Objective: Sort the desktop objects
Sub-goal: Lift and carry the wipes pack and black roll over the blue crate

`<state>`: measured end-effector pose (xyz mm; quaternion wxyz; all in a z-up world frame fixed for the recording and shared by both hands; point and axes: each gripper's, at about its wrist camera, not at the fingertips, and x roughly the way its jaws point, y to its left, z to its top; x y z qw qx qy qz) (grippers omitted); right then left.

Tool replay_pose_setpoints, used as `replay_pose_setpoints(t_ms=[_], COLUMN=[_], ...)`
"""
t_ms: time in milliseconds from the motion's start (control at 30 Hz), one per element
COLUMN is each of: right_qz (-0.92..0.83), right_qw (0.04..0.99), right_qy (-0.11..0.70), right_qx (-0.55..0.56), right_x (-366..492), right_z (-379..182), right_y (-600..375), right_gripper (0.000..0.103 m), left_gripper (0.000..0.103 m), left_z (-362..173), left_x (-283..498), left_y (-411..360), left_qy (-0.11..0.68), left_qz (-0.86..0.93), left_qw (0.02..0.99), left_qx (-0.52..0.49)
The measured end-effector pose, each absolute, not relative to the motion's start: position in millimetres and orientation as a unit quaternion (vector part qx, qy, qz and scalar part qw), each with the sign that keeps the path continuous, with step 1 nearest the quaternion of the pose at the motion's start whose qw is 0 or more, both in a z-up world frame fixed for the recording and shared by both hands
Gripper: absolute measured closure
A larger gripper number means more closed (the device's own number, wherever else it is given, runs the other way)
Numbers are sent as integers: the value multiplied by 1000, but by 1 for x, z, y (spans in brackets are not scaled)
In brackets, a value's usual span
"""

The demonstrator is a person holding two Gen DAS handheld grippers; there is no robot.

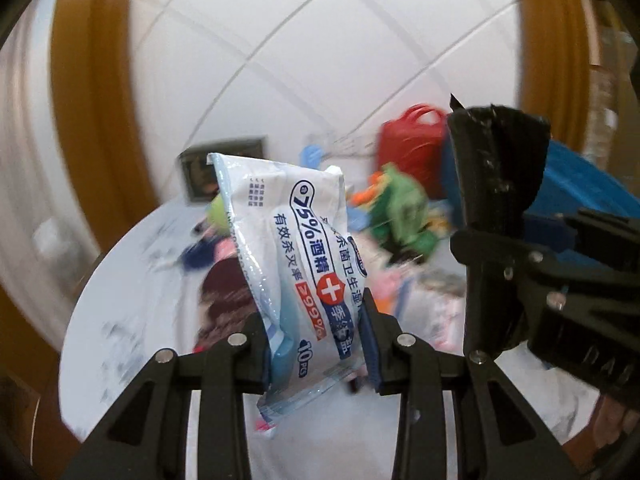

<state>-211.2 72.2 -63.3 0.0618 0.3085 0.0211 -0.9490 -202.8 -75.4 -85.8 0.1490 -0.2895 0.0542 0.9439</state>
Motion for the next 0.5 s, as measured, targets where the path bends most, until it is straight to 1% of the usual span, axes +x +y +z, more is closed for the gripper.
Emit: replay_pose_setpoints(t_ms=[233, 367, 500], right_qz=[-965, -970, -972], right_qw=[-30, -73, -110], right_qy=[4, -10, -5], right_qx=[262, 231, 209], right_x=[-163, -136, -111], right_z=[-6, 26, 54], right_y=[148, 205, 277], right_gripper=[68, 68, 68], left_gripper=[69, 69, 69], left_z=[-41, -17, 9], left_x=[-187, -176, -172], left_y=[12, 82, 160], left_qy=[83, 100, 96], left_qz=[940, 939, 936], left_qw=[229, 259, 284], left_qx=[-238, -203, -182])
